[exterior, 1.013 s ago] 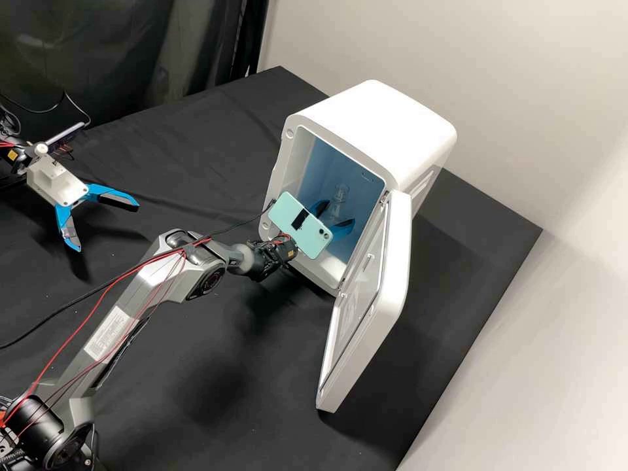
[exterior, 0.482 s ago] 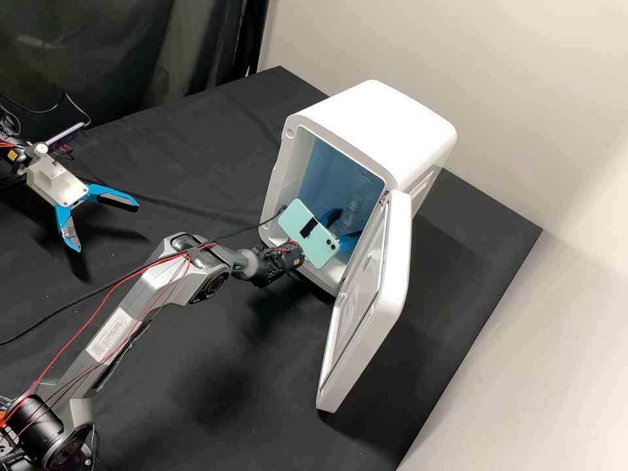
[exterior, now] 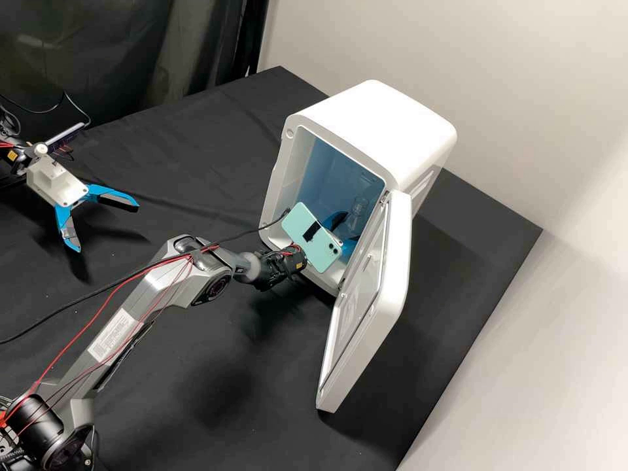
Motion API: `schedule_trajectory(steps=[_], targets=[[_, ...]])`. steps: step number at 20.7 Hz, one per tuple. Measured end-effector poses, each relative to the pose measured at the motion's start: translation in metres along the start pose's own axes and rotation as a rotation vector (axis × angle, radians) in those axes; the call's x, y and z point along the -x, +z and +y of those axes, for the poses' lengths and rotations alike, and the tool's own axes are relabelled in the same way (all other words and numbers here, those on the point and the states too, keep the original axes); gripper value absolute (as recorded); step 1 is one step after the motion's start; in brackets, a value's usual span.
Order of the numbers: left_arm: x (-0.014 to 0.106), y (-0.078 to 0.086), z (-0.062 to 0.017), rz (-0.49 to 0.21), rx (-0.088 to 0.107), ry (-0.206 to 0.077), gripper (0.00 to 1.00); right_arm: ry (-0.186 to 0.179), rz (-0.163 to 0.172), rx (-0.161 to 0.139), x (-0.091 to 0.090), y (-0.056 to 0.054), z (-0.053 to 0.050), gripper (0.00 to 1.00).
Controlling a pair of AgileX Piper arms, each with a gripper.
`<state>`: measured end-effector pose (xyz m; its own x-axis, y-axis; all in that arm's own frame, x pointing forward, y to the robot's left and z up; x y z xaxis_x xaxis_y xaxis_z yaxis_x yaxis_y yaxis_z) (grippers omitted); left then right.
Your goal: Place the flask in the incubator
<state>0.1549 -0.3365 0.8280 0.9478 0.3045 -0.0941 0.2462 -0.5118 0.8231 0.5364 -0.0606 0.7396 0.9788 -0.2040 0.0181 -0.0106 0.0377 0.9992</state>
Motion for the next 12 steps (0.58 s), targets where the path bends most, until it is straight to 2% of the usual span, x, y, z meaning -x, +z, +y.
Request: schedule_trajectory(steps=[3,5,8,11,12], targets=[[0.0,0.0,0.0,0.0,-0.004,0.0,1.0,0.002,-0.004,0.016,0.0,0.0004,0.0002,1.0],[0.0,0.0,0.0,0.0,-0.014,0.0,1.0,0.003,-0.009,0.022,0.0,0.0009,0.0003,1.0],[0.0,0.0,0.0,0.0,-0.014,0.0,1.0,-0.015,-0.025,0.067,-0.0001,0.0035,-0.0026,1.0],[0.0,0.0,0.0,0.0,-0.018,0.0,1.0,-0.042,-0.043,0.091,0.0,0.006,-0.0058,1.0],[0.0,0.0,0.0,0.0,-0.016,0.0,1.0,-0.052,-0.052,0.09,0.0,0.0073,-0.0071,1.0]])
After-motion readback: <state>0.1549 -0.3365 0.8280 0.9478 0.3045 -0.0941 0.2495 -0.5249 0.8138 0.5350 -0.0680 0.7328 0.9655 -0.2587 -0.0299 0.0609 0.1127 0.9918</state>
